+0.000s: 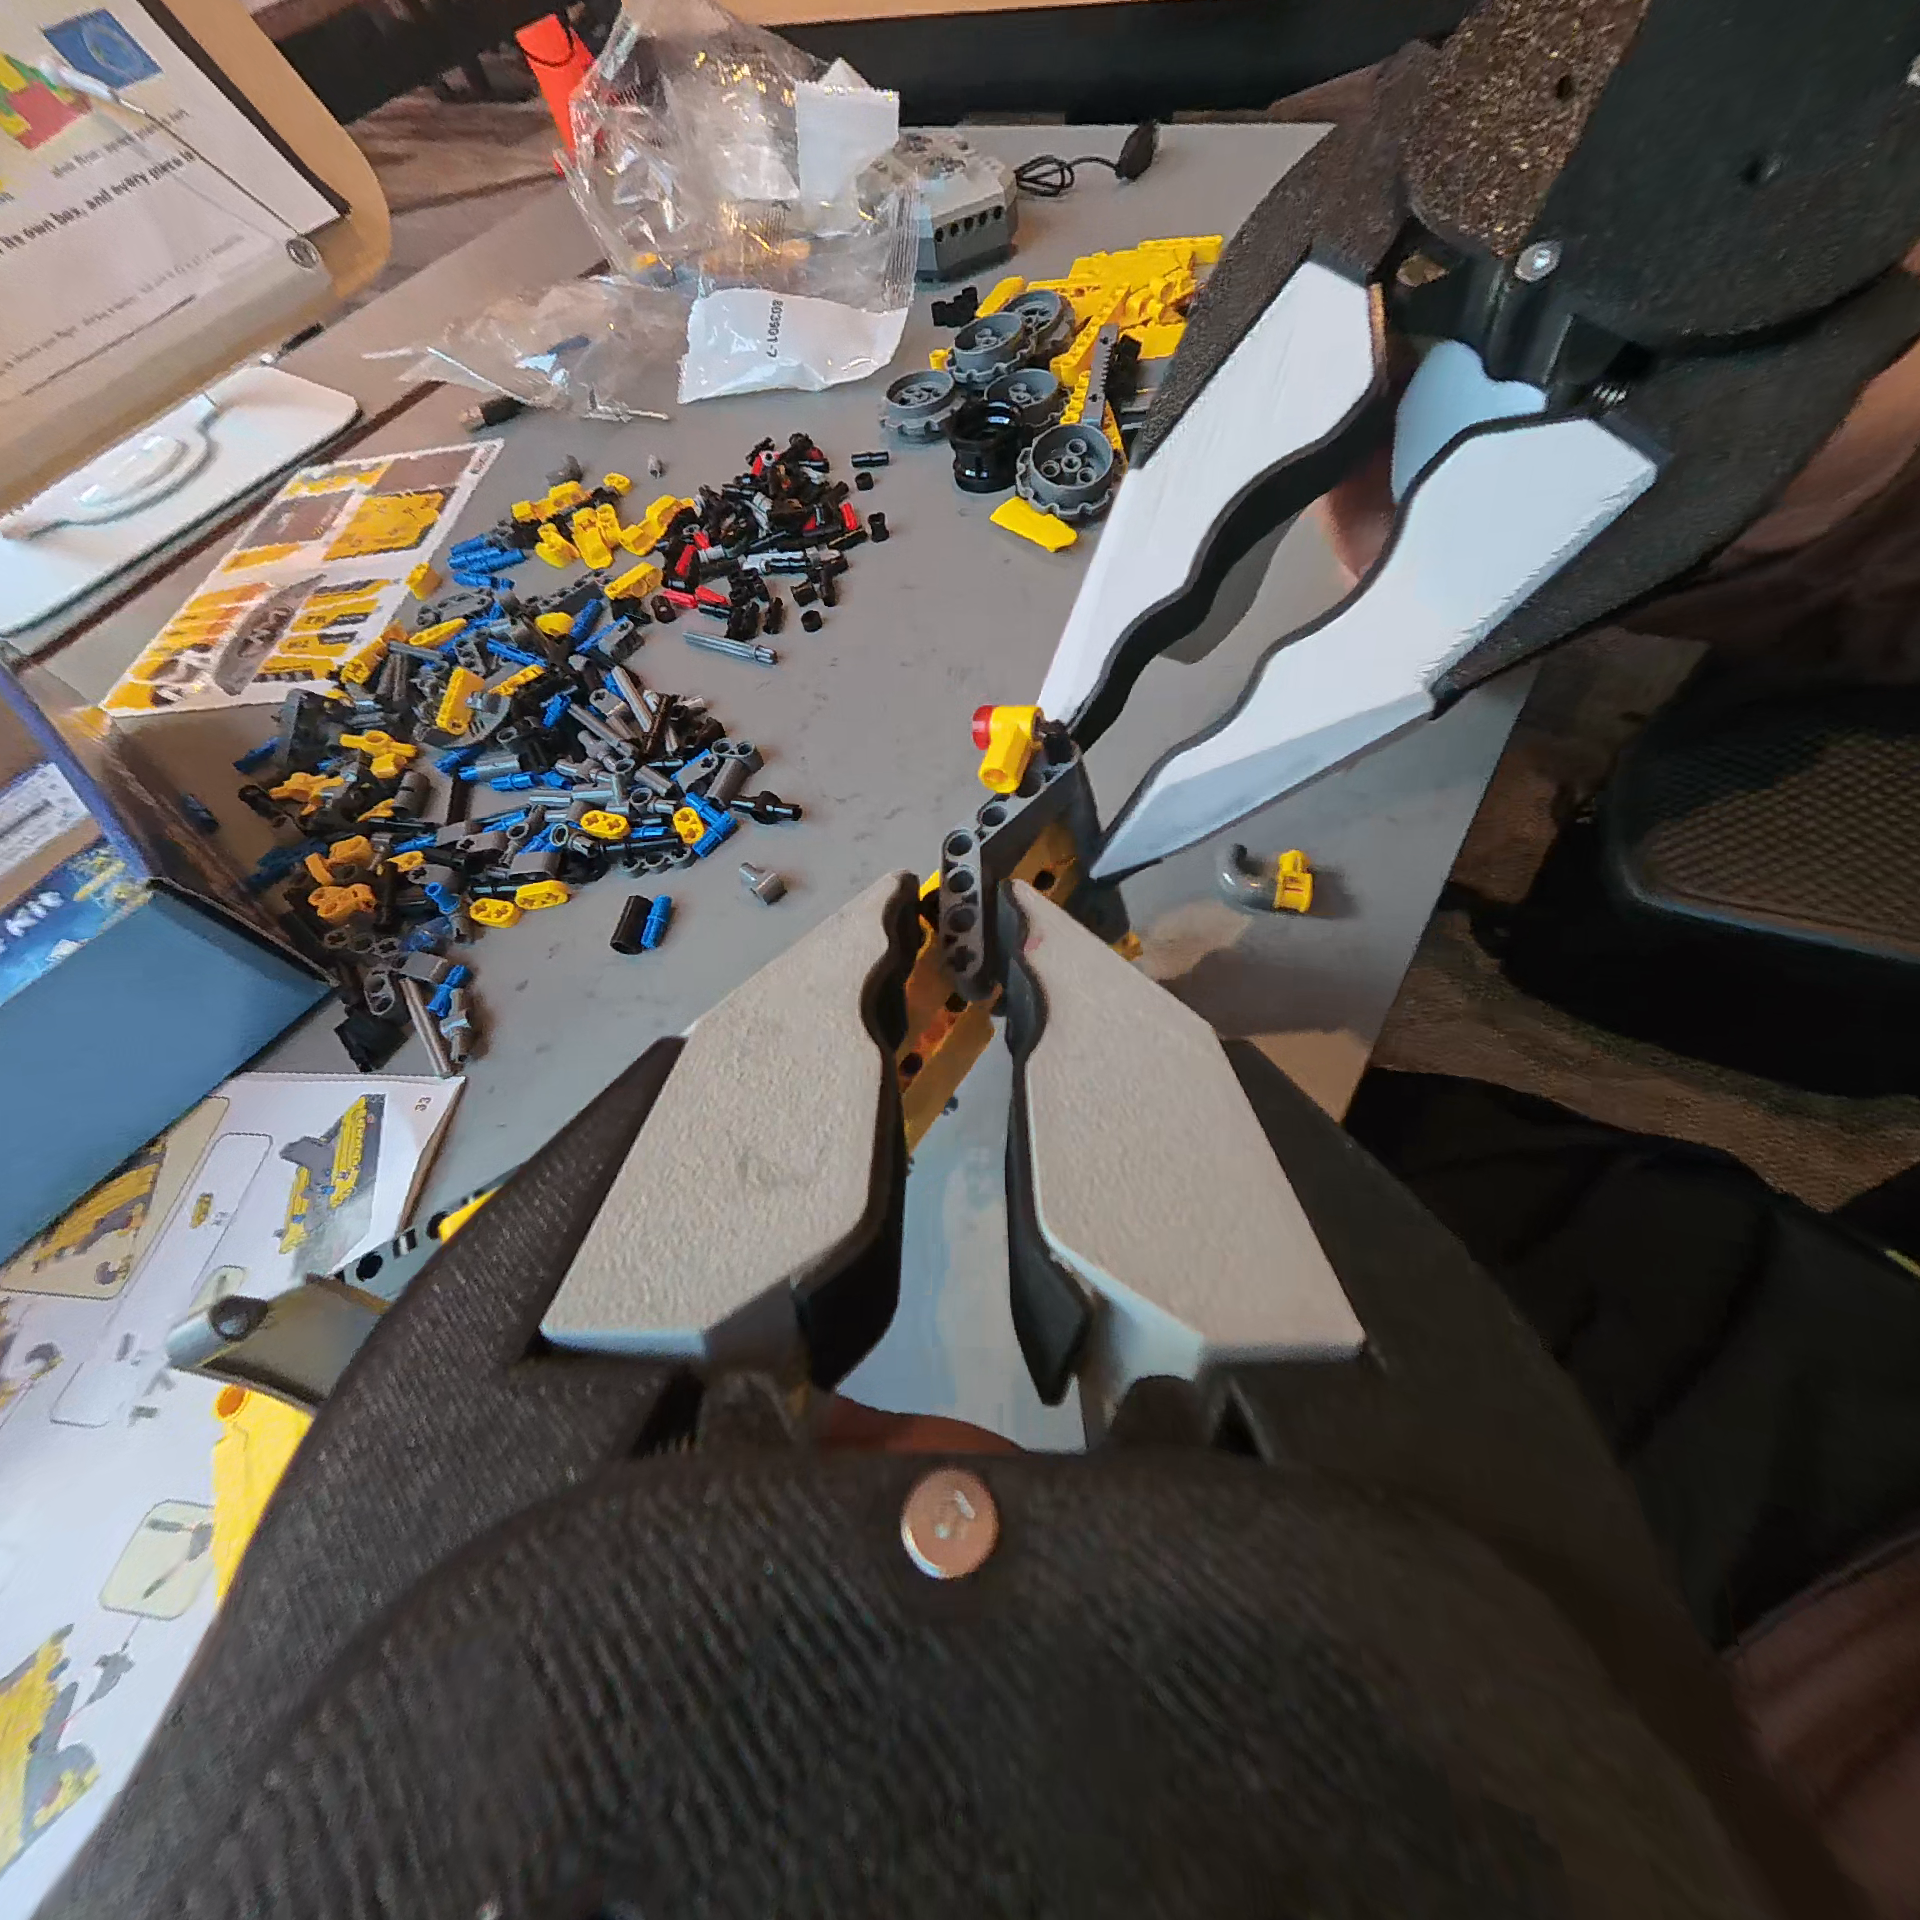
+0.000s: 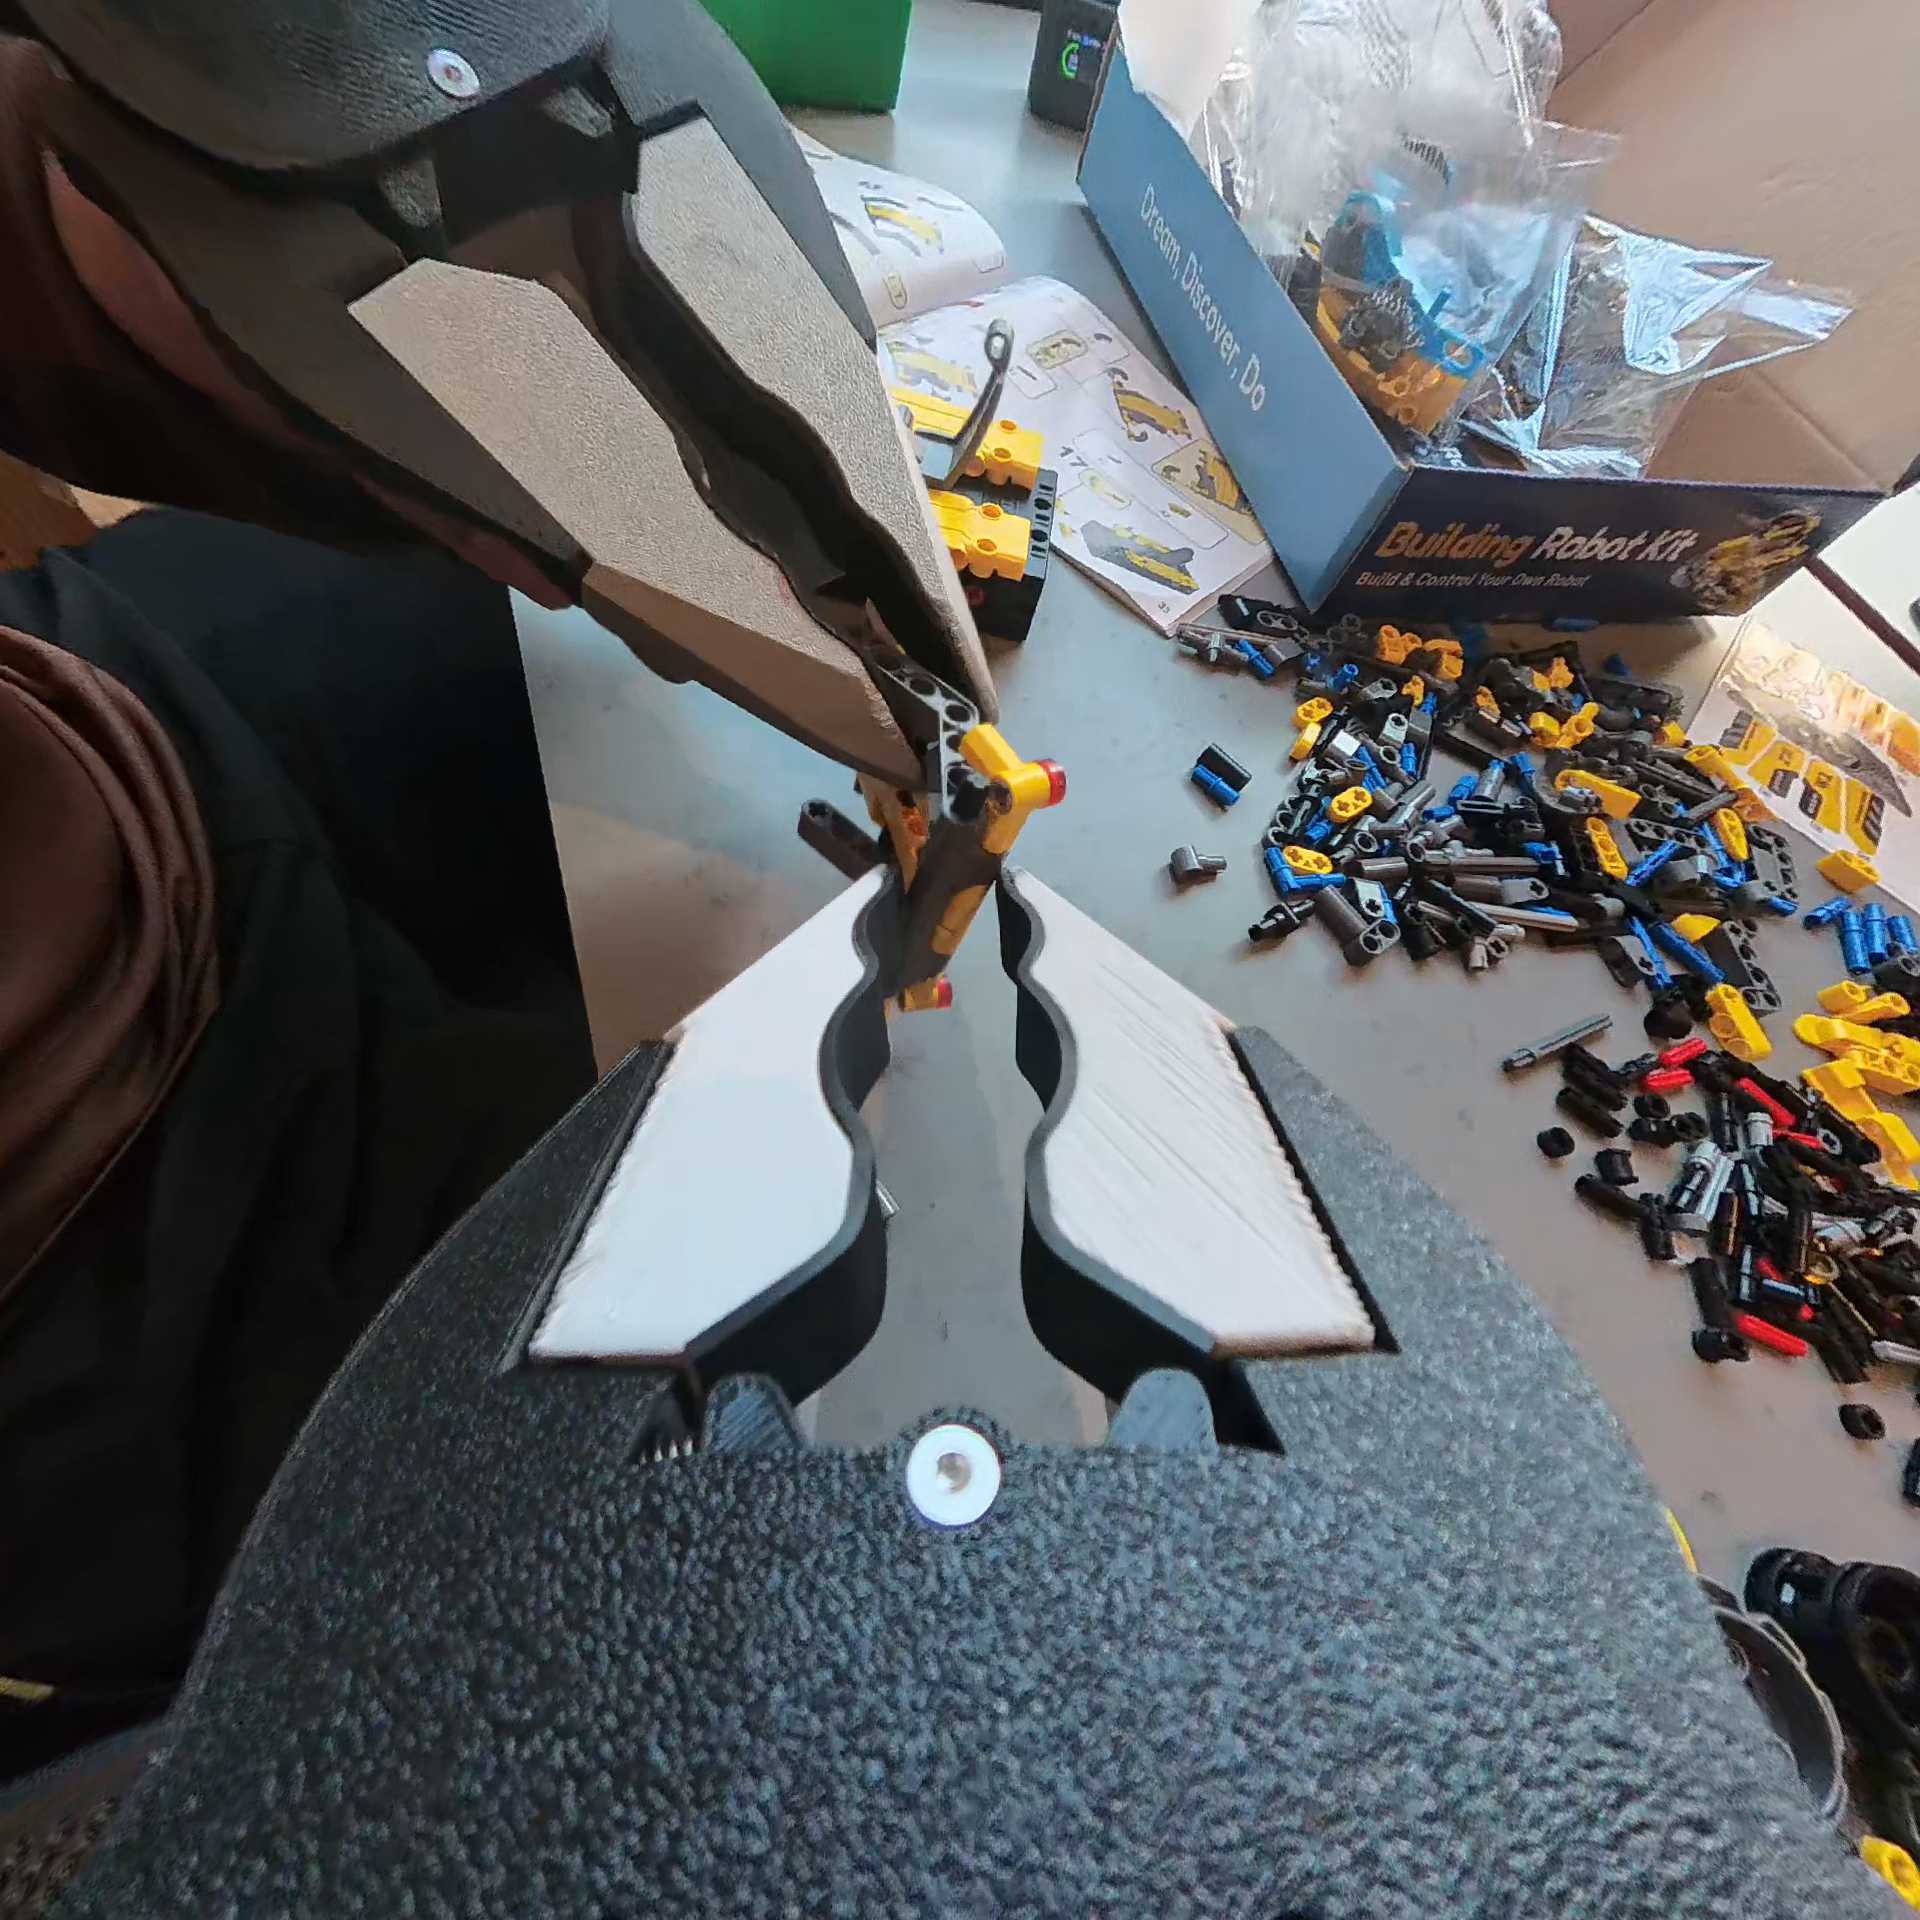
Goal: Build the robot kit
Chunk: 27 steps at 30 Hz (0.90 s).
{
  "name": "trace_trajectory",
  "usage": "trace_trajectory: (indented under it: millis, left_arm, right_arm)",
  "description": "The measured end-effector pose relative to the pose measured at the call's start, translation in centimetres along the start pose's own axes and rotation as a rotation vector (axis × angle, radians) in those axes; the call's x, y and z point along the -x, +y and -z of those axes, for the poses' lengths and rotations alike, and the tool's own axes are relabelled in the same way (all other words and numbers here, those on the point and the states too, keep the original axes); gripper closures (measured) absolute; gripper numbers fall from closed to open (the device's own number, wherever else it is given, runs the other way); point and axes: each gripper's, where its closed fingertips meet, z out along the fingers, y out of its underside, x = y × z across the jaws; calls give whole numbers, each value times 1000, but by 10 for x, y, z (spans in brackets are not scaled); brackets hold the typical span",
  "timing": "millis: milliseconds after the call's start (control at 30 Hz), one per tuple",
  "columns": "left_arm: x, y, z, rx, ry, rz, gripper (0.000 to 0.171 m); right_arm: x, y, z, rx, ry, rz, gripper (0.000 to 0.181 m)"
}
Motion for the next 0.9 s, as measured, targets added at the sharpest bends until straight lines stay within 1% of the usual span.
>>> trace_trajectory:
  millis: [33,100,200,300,367,467,533,633,700,767,900]
  left_arm:
    - [0,1,0,5,-16,-27,161]
    - [-1,3,-1,23,-36,-68,160]
    - [-2,3,1,23,-52,-97,160]
    - [-2,4,2,13,-68,-115,161]
    - [-3,4,2,6,-80,-126,160]
    - [-4,5,2,12,-78,-134,160]
    - [-3,4,4,6,-84,-141,160]
    - [-2,5,5,22,-80,-153,158]
    - [-1,5,4,31,-78,-167,158]
    - [-1,6,3,36,-68,-170,163]
    - [-1,7,1,33,-69,-181,164]
  right_arm:
    - [0,2,-1,16,2,3,163]
    - [-1,7,1,60,21,-10,157]
    - [-5,11,19,103,81,-99,156]
    - [13,16,38,159,83,-206,157]
    - [23,25,42,205,102,-224,158]
    - [33,44,40,287,112,-223,157]
    - [35,51,35,308,111,-240,156]
    - [33,59,28,341,107,-281,150]
    - [33,63,26,360,105,-276,150]
    - [30,64,26,364,117,-272,151]
    - [31,67,28,373,112,-294,151]
